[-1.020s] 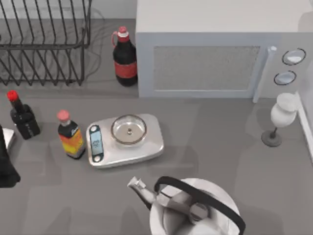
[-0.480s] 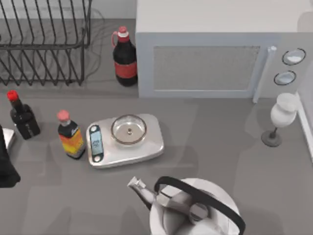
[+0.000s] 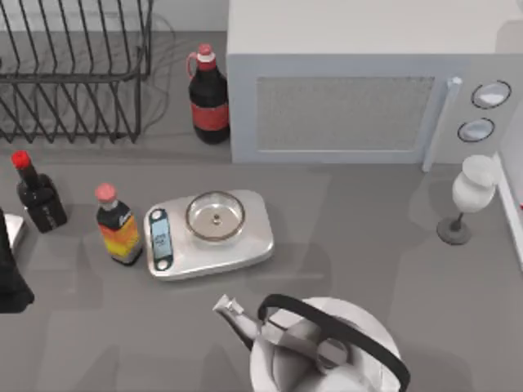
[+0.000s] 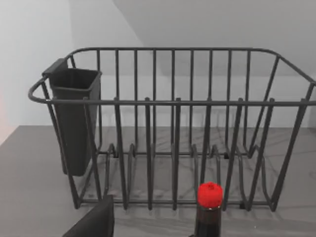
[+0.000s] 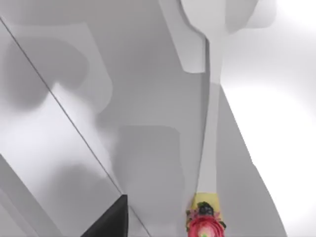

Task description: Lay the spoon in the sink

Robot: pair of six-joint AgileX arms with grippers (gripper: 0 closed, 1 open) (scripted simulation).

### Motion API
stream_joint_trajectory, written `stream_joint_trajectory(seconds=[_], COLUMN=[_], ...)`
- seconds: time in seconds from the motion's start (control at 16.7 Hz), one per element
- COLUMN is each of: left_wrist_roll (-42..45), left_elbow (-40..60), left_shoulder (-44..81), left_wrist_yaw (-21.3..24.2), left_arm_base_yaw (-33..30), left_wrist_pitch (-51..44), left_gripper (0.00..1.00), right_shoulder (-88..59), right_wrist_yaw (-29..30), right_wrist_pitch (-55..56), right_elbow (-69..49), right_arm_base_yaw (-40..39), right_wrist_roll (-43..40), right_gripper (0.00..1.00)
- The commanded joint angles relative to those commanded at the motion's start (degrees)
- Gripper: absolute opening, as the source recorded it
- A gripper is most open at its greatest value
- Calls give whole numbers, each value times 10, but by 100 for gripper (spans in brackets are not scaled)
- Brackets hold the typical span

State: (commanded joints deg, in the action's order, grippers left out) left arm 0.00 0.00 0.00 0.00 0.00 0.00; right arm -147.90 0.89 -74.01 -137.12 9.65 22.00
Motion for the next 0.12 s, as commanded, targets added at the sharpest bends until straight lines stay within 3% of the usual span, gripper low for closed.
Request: stream_joint_trajectory(seconds=[0.12], left_wrist_roll=[0], left_elbow=[0], left_shoulder=[0], left_wrist_yaw=[0], left_arm_base_yaw=[0], left_wrist_pitch=[0], left_gripper=[100], right_shoulder=[0], right_wrist_yaw=[0], right_wrist_pitch=[0], right_elbow=[0], right_arm_base_yaw=[0], right_wrist_roll=[0], right_gripper=[100])
